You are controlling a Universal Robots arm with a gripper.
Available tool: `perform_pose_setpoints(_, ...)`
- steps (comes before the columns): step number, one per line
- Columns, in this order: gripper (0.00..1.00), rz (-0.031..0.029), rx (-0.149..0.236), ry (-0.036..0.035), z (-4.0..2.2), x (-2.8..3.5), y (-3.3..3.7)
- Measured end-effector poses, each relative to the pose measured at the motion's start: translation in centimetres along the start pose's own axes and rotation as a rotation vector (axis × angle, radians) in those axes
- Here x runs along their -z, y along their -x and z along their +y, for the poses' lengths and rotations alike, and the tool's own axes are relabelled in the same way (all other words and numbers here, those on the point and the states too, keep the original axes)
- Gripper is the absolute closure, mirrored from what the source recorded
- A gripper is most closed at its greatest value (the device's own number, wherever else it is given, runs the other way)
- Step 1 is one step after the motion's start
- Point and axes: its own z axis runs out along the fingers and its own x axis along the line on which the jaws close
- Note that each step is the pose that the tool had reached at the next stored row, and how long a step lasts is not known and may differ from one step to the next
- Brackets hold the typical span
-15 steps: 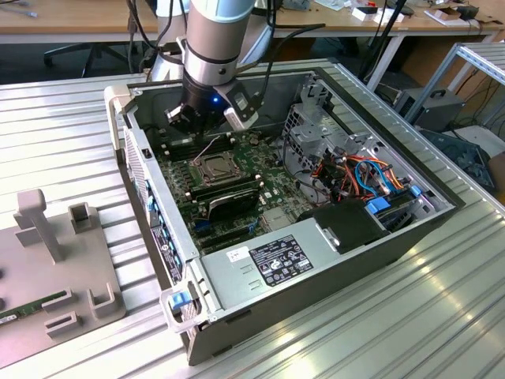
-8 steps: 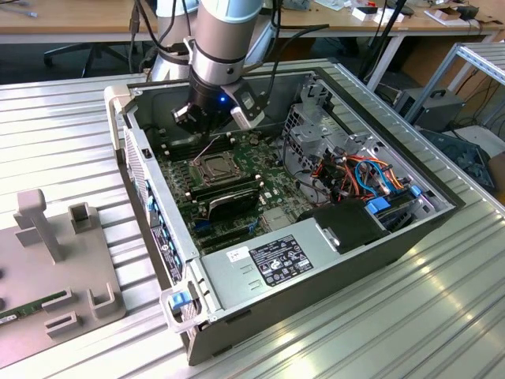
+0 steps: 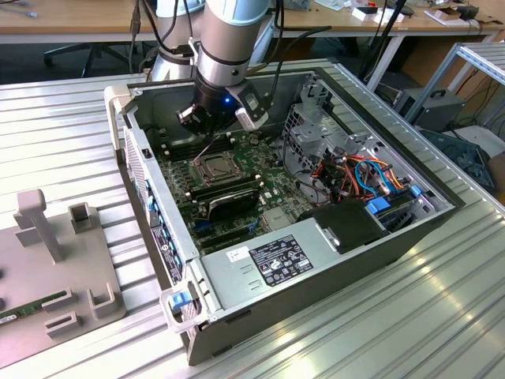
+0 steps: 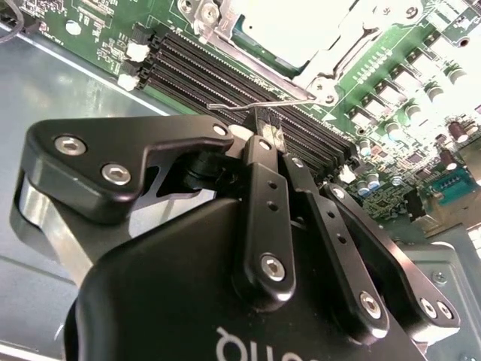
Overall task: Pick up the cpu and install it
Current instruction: 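Install the first cpu locking lever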
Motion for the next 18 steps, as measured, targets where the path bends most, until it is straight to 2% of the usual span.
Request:
perform_pose_setpoints(13,0.89,0.0000,0.000,0.0000,0.06,-0.26,0.03)
perform_pose_setpoints(18,0.89,0.0000,0.000,0.0000,-0.03,-0.71,0.18)
